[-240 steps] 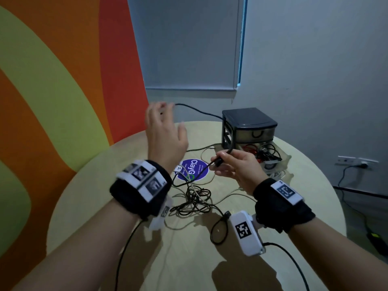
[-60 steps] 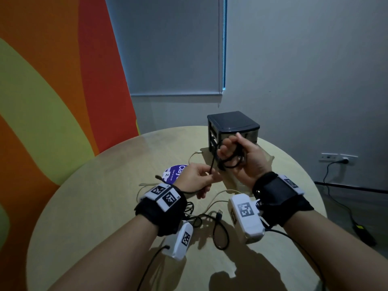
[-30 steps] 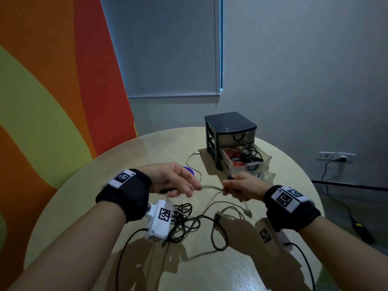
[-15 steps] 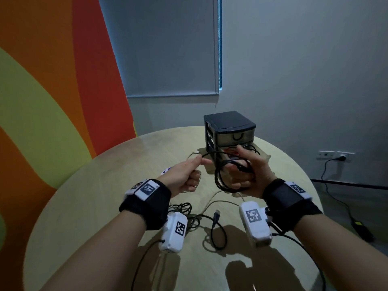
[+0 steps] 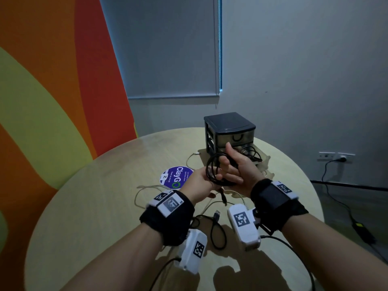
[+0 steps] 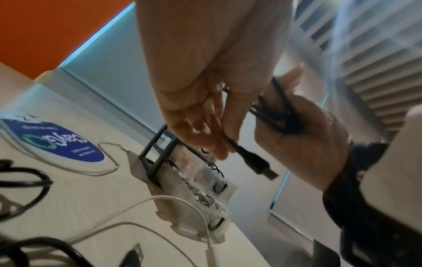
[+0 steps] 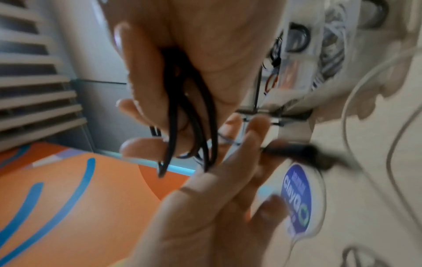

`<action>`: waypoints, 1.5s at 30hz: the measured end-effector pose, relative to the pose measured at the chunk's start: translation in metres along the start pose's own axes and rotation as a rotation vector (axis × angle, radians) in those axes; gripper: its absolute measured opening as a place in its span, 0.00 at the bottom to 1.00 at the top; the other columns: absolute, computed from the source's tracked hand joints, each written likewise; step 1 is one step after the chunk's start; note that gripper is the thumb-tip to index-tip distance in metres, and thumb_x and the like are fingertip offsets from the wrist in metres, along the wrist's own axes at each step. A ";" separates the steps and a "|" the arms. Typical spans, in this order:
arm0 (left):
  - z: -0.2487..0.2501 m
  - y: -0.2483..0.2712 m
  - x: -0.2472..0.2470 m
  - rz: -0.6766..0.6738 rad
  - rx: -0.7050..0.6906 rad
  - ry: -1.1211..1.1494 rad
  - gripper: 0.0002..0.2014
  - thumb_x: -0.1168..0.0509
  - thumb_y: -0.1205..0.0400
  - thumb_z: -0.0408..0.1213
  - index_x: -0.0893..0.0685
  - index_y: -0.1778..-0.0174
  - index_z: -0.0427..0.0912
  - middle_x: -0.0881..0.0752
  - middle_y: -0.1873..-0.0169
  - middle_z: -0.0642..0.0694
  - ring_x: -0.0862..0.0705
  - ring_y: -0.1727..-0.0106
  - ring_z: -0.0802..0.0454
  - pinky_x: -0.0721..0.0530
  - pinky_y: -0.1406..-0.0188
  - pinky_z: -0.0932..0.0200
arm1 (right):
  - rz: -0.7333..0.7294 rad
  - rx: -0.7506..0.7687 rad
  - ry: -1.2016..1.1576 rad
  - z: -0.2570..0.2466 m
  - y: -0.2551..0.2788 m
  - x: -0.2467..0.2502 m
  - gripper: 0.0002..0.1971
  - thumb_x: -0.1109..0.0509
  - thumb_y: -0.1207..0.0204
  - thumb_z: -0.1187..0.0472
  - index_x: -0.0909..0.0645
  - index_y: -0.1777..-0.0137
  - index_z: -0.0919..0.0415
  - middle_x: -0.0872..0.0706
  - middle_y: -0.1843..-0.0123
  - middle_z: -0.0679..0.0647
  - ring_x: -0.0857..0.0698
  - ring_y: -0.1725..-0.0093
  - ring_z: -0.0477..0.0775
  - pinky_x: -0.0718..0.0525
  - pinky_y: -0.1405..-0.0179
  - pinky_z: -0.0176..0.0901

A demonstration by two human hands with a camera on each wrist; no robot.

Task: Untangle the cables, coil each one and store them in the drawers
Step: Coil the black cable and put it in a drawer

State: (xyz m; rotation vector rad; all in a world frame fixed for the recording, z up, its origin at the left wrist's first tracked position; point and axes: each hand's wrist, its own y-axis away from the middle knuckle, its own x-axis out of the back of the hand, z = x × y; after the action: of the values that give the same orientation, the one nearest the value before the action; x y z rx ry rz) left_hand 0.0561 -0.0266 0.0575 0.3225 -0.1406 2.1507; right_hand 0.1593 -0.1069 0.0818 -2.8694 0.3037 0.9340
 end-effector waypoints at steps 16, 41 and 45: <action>-0.003 -0.009 0.013 0.216 0.015 0.495 0.09 0.40 0.19 0.19 0.18 0.54 0.35 0.13 0.62 0.41 0.12 0.61 0.49 0.15 0.67 0.67 | 0.255 0.146 0.488 0.008 -0.006 0.021 0.32 0.40 0.34 0.35 0.23 0.55 0.68 0.31 0.81 0.48 0.36 0.85 0.43 0.24 0.81 0.38; 0.004 -0.001 0.003 0.167 0.100 -0.007 0.25 0.25 0.29 0.36 0.29 0.41 0.43 0.15 0.55 0.43 0.14 0.56 0.49 0.14 0.54 0.50 | 0.460 0.350 1.096 0.030 -0.020 0.037 0.12 0.34 0.20 0.55 0.16 0.49 0.64 0.13 0.58 0.56 0.15 0.55 0.56 0.19 0.52 0.48; 0.010 -0.005 -0.003 0.255 0.137 -0.255 0.20 0.29 0.29 0.35 0.29 0.45 0.40 0.15 0.52 0.41 0.13 0.54 0.47 0.12 0.62 0.54 | 0.430 0.401 1.236 0.036 -0.021 0.029 0.13 0.38 0.17 0.57 0.17 0.46 0.65 0.14 0.56 0.56 0.17 0.55 0.54 0.24 0.55 0.42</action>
State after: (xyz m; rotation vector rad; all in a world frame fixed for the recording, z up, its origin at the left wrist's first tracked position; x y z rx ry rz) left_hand 0.0633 -0.0287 0.0657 0.6909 -0.1881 2.3692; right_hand 0.1660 -0.0854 0.0368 -2.5954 1.0442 -0.9139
